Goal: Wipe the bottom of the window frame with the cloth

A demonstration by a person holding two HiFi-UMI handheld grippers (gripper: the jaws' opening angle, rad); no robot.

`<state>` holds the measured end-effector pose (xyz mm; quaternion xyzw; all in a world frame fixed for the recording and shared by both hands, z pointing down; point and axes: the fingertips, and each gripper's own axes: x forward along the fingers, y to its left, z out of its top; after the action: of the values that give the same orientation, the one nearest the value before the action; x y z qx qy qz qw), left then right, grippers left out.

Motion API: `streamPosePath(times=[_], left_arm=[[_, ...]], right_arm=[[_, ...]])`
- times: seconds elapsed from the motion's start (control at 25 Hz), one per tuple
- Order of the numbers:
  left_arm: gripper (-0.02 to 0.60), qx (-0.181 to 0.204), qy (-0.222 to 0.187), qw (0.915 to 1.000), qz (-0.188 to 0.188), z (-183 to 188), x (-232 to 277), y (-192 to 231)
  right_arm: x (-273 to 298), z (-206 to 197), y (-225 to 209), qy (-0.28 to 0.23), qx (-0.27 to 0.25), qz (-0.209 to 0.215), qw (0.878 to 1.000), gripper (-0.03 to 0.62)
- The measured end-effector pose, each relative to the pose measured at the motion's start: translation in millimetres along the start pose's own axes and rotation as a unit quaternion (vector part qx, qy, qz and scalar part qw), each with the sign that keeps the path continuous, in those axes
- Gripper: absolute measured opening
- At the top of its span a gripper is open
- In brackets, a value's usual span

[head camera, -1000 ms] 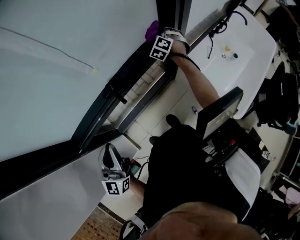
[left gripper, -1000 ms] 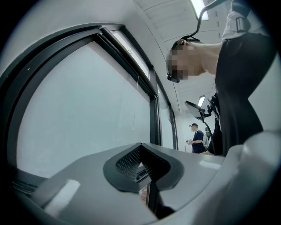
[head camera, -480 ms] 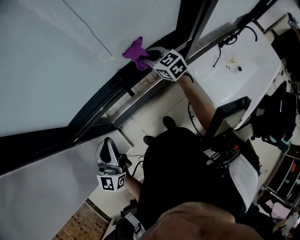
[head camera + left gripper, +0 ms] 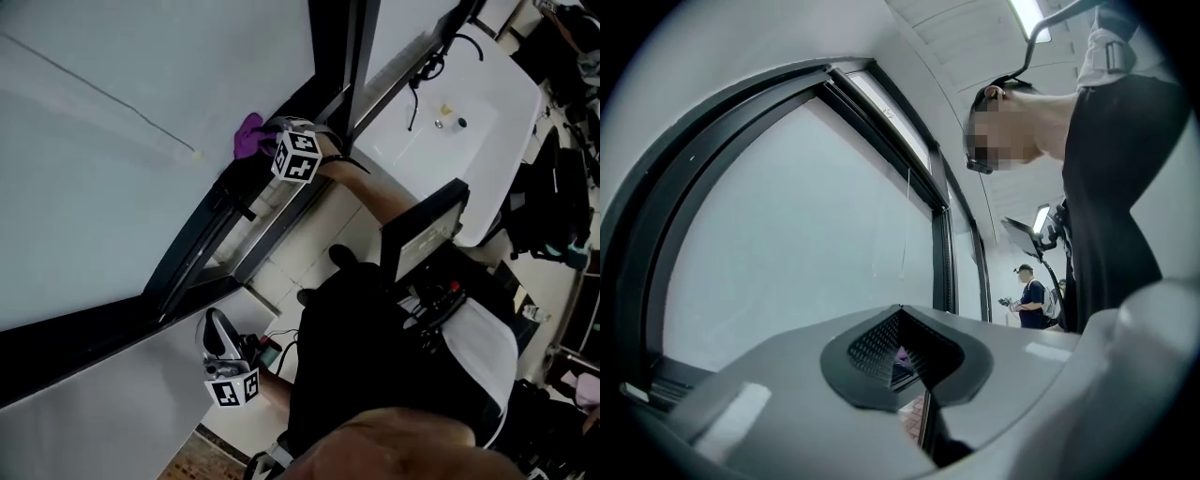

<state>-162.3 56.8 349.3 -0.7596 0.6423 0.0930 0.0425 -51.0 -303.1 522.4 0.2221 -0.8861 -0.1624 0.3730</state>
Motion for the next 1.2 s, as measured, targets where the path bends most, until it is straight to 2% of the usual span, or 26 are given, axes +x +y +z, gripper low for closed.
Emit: streamPosePath(times=[0.24, 0.4, 0.52, 0.68, 0.72, 0.8, 0.96, 1.04, 1.12, 1.16, 1.2], left_arm=[[0.002, 0.000, -0.002, 1.0000, -0.007, -2, 5, -3], [0.002, 0.001, -0.006, 0.9999, -0.014, 0, 9, -7], [0.002, 0.001, -0.009, 0.9998, -0.015, 0, 9, -8], [0.002, 0.000, -0.011, 0.9999, -0.009, 1, 3, -7], [0.002, 0.001, -0.012, 0.9999, -0.006, 2, 1, -7], [0.002, 0.002, -0.014, 0.9999, 0.000, 4, -5, -5], [0.002, 0.010, -0.012, 0.9995, 0.028, 8, -24, -1], [0.002, 0.011, -0.009, 0.9989, 0.044, 10, -32, 1], [0.002, 0.009, -0.005, 0.9988, 0.047, 9, -33, 8], [0.002, 0.006, -0.004, 0.9990, 0.043, 7, -31, 11], [0.002, 0.002, -0.003, 0.9993, 0.037, 4, -27, 14]], right_arm=[[-10, -86, -98, 0.102, 0.010, -0.089, 0.991, 0.066], [-11, -114, -139, 0.160, -0.013, -0.130, 0.978, 0.066], [-11, -126, -151, 0.212, -0.046, -0.162, 0.963, 0.064], [-11, -142, -165, 0.295, -0.095, -0.216, 0.926, 0.064], [-11, -143, -167, 0.306, -0.098, -0.223, 0.920, 0.064], [-10, -144, -168, 0.315, -0.098, -0.227, 0.916, 0.064], [-24, -149, -159, 0.311, -0.083, -0.214, 0.922, 0.066], [-55, -149, -147, 0.292, -0.049, -0.210, 0.932, 0.067], [-92, -137, -126, 0.227, 0.032, -0.199, 0.953, 0.067], [-101, -131, -109, 0.170, 0.091, -0.174, 0.966, 0.067], [-107, -123, -88, 0.101, 0.156, -0.135, 0.973, 0.067]])
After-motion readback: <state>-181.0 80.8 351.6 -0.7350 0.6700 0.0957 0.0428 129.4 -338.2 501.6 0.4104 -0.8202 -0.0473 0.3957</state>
